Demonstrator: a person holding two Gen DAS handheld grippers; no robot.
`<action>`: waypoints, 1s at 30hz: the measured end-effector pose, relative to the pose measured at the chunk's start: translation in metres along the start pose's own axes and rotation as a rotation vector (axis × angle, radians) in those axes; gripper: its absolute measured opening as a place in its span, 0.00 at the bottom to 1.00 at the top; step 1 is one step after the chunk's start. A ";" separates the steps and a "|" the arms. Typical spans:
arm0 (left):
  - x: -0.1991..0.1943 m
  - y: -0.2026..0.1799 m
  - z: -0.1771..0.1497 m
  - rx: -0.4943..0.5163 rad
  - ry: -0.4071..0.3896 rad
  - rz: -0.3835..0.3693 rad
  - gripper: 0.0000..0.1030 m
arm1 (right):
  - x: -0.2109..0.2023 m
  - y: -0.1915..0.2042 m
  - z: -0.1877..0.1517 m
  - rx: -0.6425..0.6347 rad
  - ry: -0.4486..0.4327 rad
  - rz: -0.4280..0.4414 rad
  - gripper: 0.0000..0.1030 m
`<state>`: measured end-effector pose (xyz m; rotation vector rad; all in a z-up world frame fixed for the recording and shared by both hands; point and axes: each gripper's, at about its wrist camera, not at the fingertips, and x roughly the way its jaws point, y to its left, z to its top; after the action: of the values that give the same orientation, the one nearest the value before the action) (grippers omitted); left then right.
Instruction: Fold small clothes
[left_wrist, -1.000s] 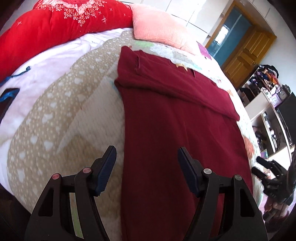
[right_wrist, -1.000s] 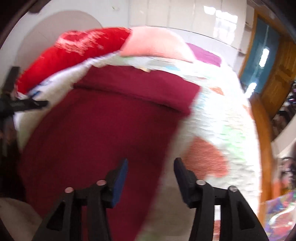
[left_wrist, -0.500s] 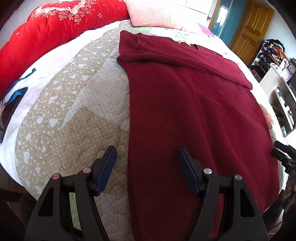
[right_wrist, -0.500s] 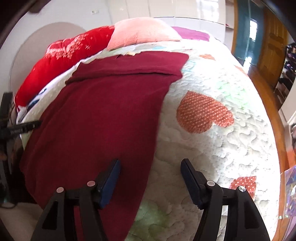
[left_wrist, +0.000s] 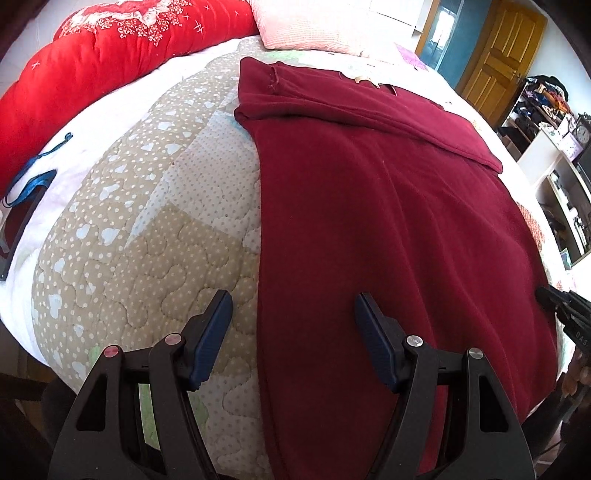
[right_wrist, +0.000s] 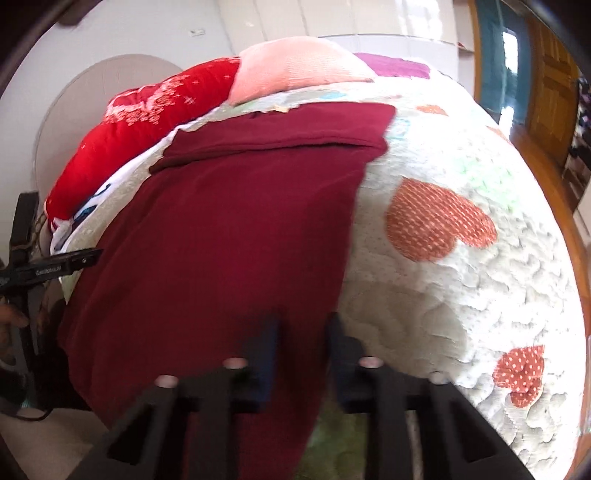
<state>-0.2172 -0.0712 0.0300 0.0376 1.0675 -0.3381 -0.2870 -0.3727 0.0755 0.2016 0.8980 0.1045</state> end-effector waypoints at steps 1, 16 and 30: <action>-0.001 -0.001 -0.001 -0.001 0.001 0.000 0.67 | -0.002 0.004 0.000 -0.022 -0.007 -0.017 0.09; -0.011 0.000 -0.016 -0.023 0.029 -0.016 0.67 | -0.012 -0.004 0.001 -0.038 0.001 -0.099 0.09; -0.016 -0.002 -0.032 -0.030 0.069 -0.030 0.71 | -0.017 -0.012 -0.012 0.058 0.036 0.040 0.36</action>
<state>-0.2519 -0.0625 0.0286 0.0064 1.1420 -0.3498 -0.3072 -0.3855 0.0783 0.2724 0.9335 0.1199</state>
